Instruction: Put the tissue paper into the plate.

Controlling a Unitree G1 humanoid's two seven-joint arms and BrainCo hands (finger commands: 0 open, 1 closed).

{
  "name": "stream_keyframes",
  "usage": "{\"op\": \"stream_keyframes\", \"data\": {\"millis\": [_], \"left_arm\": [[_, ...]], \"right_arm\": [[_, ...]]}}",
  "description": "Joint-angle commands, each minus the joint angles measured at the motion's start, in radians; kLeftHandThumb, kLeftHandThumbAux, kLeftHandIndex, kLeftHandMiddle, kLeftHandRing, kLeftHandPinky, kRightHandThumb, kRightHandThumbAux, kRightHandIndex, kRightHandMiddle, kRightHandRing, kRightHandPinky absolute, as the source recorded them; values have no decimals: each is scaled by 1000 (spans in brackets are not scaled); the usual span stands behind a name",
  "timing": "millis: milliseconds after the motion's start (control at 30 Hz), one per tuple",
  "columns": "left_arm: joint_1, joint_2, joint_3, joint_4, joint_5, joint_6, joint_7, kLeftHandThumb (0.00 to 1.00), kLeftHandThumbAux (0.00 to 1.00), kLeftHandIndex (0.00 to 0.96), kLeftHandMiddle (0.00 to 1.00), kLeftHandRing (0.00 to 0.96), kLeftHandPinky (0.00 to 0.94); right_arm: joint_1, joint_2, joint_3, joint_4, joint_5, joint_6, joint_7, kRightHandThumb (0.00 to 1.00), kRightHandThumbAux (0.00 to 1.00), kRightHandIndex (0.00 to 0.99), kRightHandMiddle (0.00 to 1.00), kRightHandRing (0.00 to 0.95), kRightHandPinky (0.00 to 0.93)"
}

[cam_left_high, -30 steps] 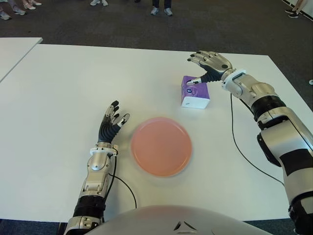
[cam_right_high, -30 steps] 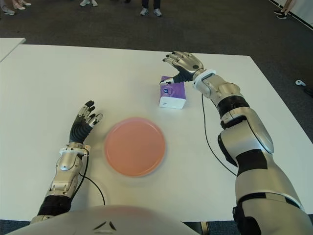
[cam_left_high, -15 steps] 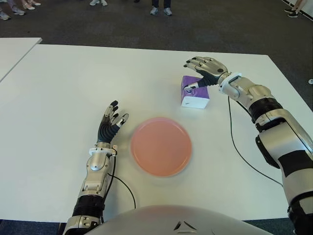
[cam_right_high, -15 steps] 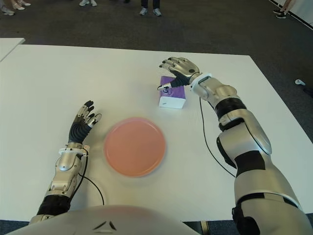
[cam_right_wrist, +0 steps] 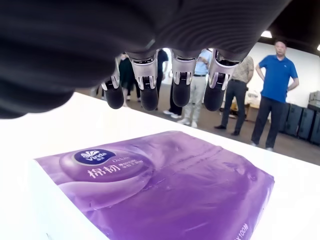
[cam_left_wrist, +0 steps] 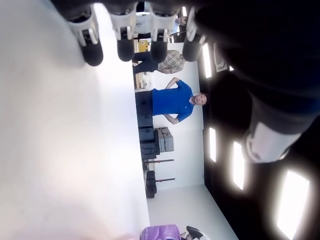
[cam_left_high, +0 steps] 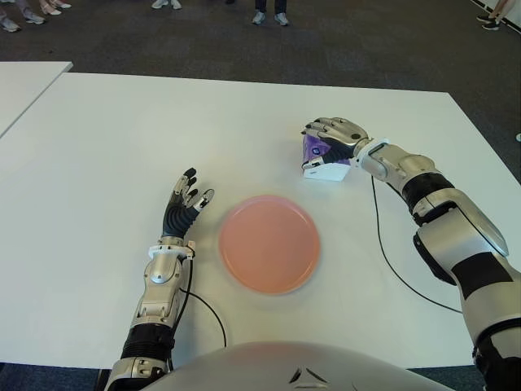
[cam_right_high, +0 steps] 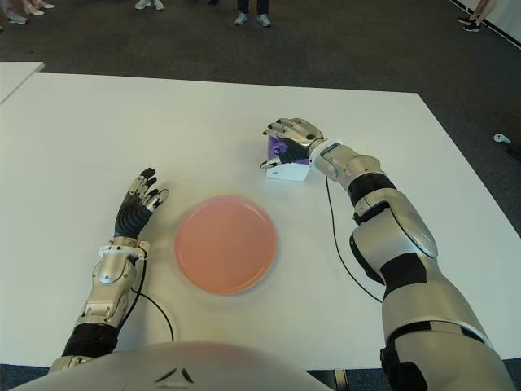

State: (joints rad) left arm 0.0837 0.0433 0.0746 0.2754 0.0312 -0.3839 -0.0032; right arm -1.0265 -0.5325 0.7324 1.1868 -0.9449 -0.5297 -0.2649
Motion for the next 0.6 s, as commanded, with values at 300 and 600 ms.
{"op": "stream_keyframes", "data": {"millis": [300,600], "left_arm": [[13,-8,9,0,-13,8,13,0,550,0,0,0,0],[20,-9,10,-24,-9,41,20,0,538,0,0,0,0]], "right_arm": [[-7,27,16,66,-9,58,10,345,159,0,0,0,0],[6,38,4,99,9,89,13,352,175,0,0,0,0]]}}
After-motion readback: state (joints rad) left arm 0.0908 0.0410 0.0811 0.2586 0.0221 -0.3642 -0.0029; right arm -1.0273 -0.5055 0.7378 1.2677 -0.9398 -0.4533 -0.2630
